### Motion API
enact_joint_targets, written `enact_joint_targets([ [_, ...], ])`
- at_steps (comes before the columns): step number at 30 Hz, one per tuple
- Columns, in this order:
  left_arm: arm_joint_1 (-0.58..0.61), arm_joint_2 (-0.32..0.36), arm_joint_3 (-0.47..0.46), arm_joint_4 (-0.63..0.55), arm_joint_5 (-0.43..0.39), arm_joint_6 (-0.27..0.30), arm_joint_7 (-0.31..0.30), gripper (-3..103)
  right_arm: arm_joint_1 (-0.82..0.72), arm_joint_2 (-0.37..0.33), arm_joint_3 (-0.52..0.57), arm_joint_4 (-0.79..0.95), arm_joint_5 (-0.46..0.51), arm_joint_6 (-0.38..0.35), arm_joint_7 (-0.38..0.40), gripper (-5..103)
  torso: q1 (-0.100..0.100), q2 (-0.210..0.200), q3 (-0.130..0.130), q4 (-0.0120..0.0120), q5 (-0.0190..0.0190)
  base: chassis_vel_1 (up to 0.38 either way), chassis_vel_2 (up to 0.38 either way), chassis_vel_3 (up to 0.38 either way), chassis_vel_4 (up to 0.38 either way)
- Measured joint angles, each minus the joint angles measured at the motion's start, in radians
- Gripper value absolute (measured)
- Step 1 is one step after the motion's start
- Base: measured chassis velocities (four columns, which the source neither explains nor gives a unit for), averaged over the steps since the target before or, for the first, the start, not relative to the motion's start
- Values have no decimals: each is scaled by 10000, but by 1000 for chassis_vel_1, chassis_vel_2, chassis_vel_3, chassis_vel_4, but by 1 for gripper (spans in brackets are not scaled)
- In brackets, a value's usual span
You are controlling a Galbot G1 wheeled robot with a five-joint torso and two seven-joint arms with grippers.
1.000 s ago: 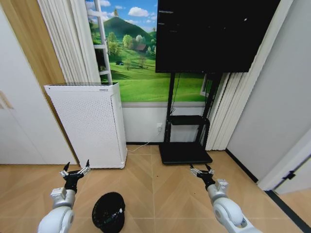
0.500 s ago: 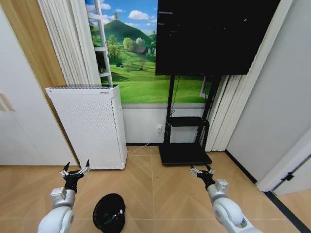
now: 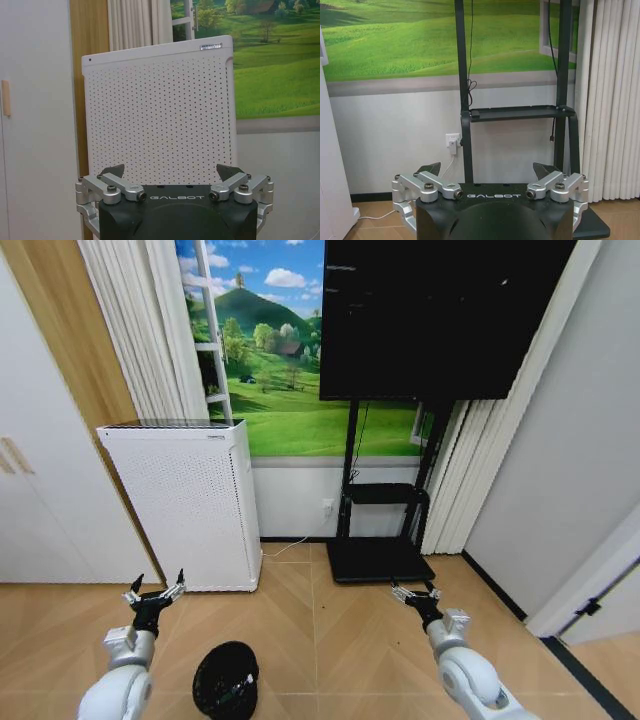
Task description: Pick up the trash bin and place the garbage on the floor into it.
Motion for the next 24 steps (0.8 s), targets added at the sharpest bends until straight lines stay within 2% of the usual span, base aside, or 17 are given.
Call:
enact_joint_targets([
  [6, 0, 0, 0, 0, -1, 0, 0, 100, 0, 0, 0, 0, 0, 0, 0, 100, 72, 191, 120, 0, 0, 0, 0, 0, 0],
  [16, 0, 0, 0, 0, 0, 0, 0, 100, 0, 0, 0, 0, 0, 0, 0, 100, 77, 189, 126, 2, 0, 21, -17, -15, 16],
  [24, 0, 0, 0, 0, -1, 0, 0, 100, 0, 0, 0, 0, 0, 0, 0, 100, 59, 157, 102, 0, 0, 141, -147, -156, 153],
])
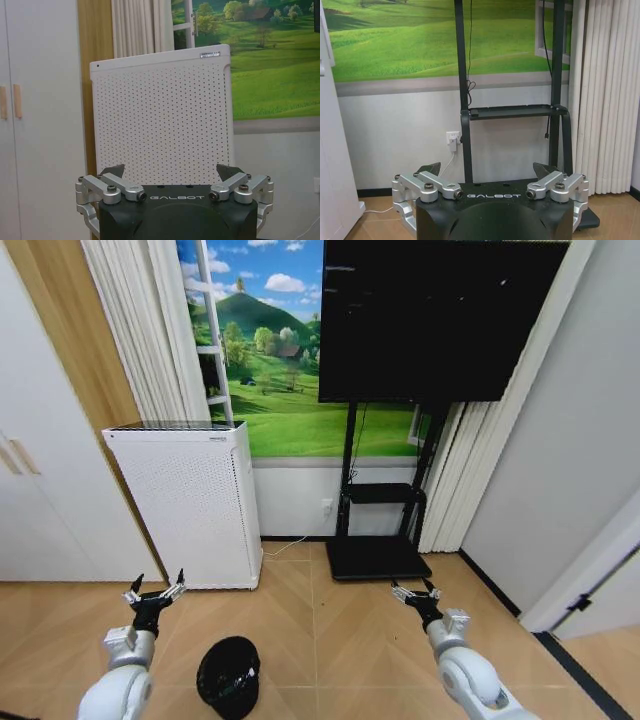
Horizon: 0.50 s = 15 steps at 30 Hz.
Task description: Pick up the trash bin and place the garbage on the floor into it.
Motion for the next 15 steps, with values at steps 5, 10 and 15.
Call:
enact_joint_targets([
  [5, 0, 0, -1, 2, 0, -1, 0, 100, 0, 0, 0, 0, 0, 0, 0, 100, -9, -25, -13, -1, 3, 245, -238, -239, 243],
  [10, 1, 0, 0, 2, 0, -2, 1, 100, 0, 0, 0, -1, 0, 0, 0, 100, -17, -42, -24, 0, 2, 321, -316, -322, 341],
  [15, 2, -1, -1, -2, 0, -3, 0, 100, -1, 1, -2, -1, 1, -1, -1, 100, -22, -51, -29, -1, 13, 366, -351, -383, 372],
])
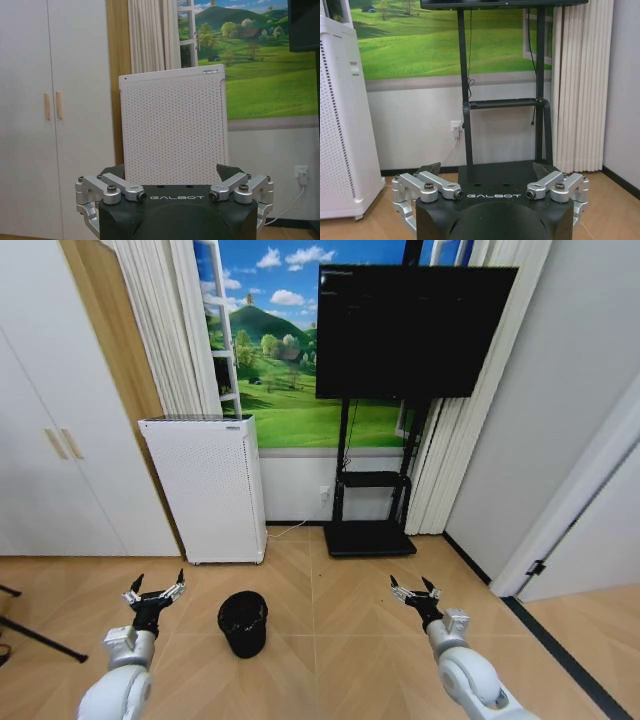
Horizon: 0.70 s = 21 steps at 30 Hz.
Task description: Pick up the trash bin and place the garbage on the floor into it.
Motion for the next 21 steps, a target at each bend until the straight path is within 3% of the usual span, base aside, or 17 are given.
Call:
enact_joint_targets([
  [1, 0, 0, 0, 0, 0, 0, 0, 100, 0, 0, 0, 0, 0, 0, 0, 100, 0, 0, 0, 0, 0, 375, -353, -397, 354],
  [2, -1, 0, 0, 0, 0, 1, 0, 100, 1, 0, 2, 1, 0, 1, 0, 100, -1, 0, -3, 2, -24, 326, -382, -350, 354],
  [4, 3, -1, 1, 2, 0, 2, -1, 100, 0, -1, 1, 1, 0, 1, 0, 100, -5, -2, -5, 2, -22, 326, -347, -361, 361],
  [5, -3, 2, -1, -3, 0, 0, 0, 100, 0, 0, 0, 1, 0, 1, 0, 100, -3, -6, -5, 0, 5, 376, -347, -379, 379],
  [7, -3, 2, -1, -3, 1, 0, -1, 100, 0, 0, 0, 1, 0, 1, -1, 100, -3, -7, -4, 0, 4, 376, -353, -379, 379],
  [10, -1, 0, 2, 0, 0, 1, 0, 100, 1, 0, 1, 1, -1, 2, -1, 100, -4, -8, -7, 2, -28, 350, -338, -336, 334],
  [13, -1, 0, 1, 0, 0, 1, 1, 100, -1, 1, 0, -1, 0, 1, 0, 100, -2, -15, -6, -1, 5, 351, -343, -335, 336],
  [14, -2, 0, 1, 0, 0, 1, 1, 100, 3, 0, 2, 4, -1, 2, 0, 100, -4, -13, -10, 3, -27, 363, -337, -339, 342],
  [16, 2, -1, 2, 4, 0, 5, 0, 100, 2, -1, 2, 3, -1, 2, 0, 100, -6, -14, -10, 1, -20, 363, -331, -369, 349],
  [17, -1, 0, 1, 1, 0, 3, 0, 100, -1, 0, 0, 1, 0, 1, 0, 100, -5, -18, -9, -1, 3, 358, -331, -369, 359],
  [18, -2, 0, 2, 1, 0, 3, 0, 100, 2, -1, 2, 4, -1, 3, -1, 100, -4, -17, -12, 2, -29, 317, -395, -347, 359],
  [20, 3, -1, 2, 6, -1, 5, 0, 100, 1, -2, 1, 4, -1, 3, 0, 100, -6, -17, -11, 4, -33, 317, -371, -351, 354],
  [21, -3, 0, 1, 2, 0, 3, 0, 100, 1, -1, 1, 3, -1, 3, 0, 100, -7, -19, -12, 1, 1, 391, -347, -399, 349],
])
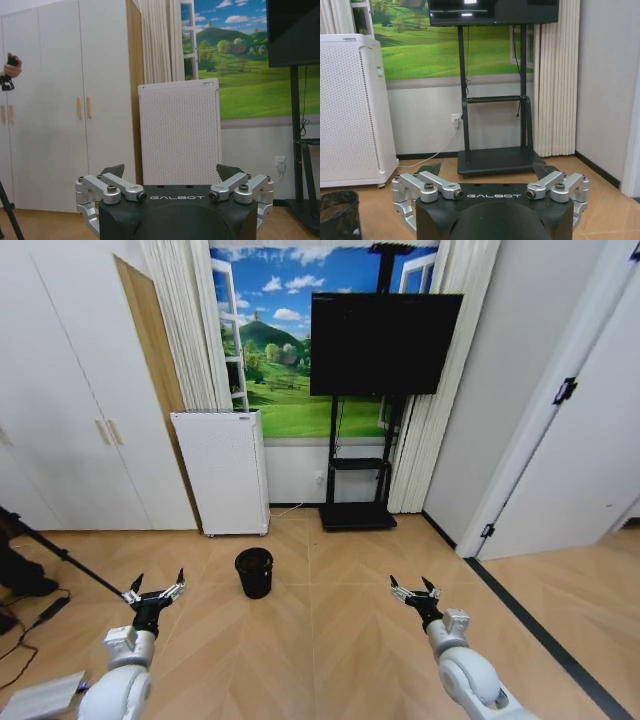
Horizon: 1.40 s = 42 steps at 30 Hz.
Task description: Pick up the trash bin and place the garbage on the floor into it.
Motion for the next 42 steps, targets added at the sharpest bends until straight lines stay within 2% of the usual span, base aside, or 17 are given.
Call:
enact_joint_targets([
  [2, 2, 1, 0, -3, 0, 0, 0, 100, -3, 1, -2, -4, 2, -2, 0, 100, 0, -1, 0, -1, 6, 350, -359, -399, 349],
  [3, 1, 1, 0, -1, 0, 0, -1, 100, 0, 0, 0, 0, 0, 0, -1, 100, 1, 0, -1, 3, -33, 350, -360, -332, 376],
  [4, 7, -1, 1, 5, -1, 4, -1, 100, -1, 0, 0, 0, 0, 0, 0, 100, -2, 0, -2, 2, -35, 328, -360, -332, 298],
  [5, 7, -1, 1, 5, -1, 4, -1, 100, -1, 0, 0, 0, 0, 0, 0, 100, -2, 0, -2, 2, -35, 328, -360, -332, 298],
  [6, 2, 1, -4, -2, 0, 0, -1, 100, -1, 0, -1, -1, 0, 0, 0, 100, -8, 0, -5, 0, 7, 293, -282, -292, 276],
  [7, 4, 1, -1, -2, 0, 0, -1, 100, -4, 1, -2, -3, 1, -2, 0, 100, -8, -1, -5, -2, 3, 293, -207, -313, 276],
  [8, 6, 0, -1, 0, 0, 0, -1, 100, -3, 1, -1, -2, 0, -1, 0, 100, -7, 1, -6, 10, -29, 160, -207, -143, 219],
  [10, 6, 0, -3, 2, 0, 1, -15, 100, -3, 0, -1, -1, 0, 0, -1, 100, -8, 1, -6, 13, -29, 127, -98, -143, 219],
  [11, 5, 1, -2, 1, 0, 1, -16, 100, -3, 1, -1, -2, 1, -1, 0, 100, -9, -1, -5, -2, -11, 94, -38, -112, 111],
  [12, 6, 0, -1, 1, 0, 1, -12, 100, -4, 1, -1, -3, 1, -1, 0, 100, -9, -3, -5, -5, -2, 14, -38, -112, 4],
  [14, 3, 1, 0, 0, 0, 1, -5, 100, -3, 0, -1, -3, 0, -1, 0, 100, -8, -4, -5, -6, -8, 14, -44, -72, 4],
  [15, 2, 0, 2, 1, 0, 1, -3, 100, -3, 0, 0, -2, 0, -1, 0, 100, -5, -6, -3, -4, -23, -82, -51, 49, -23],
  [19, -1, 1, 2, 1, 0, 1, -2, 100, 2, 0, 0, -2, 0, -1, 0, 100, 5, -12, 0, 4, -8, -71, 60, 71, -61],
  [21, 0, 0, 2, 1, 0, 1, -2, 100, 3, 0, 0, -2, 0, -1, 0, 100, 4, -12, 0, 6, -18, -51, 89, 90, -52],
  [28, 2, 1, 1, 1, 0, 1, -1, 100, 1, 1, -1, -3, 0, -1, 0, 100, -2, -11, -4, -2, -12, 0, 23, 11, -18],
  [42, 3, 1, 0, 0, 0, 1, -1, 100, 0, 0, -1, -2, 1, -1, 0, 100, -3, -10, -5, 1, -14, 0, 0, 0, 0],
])
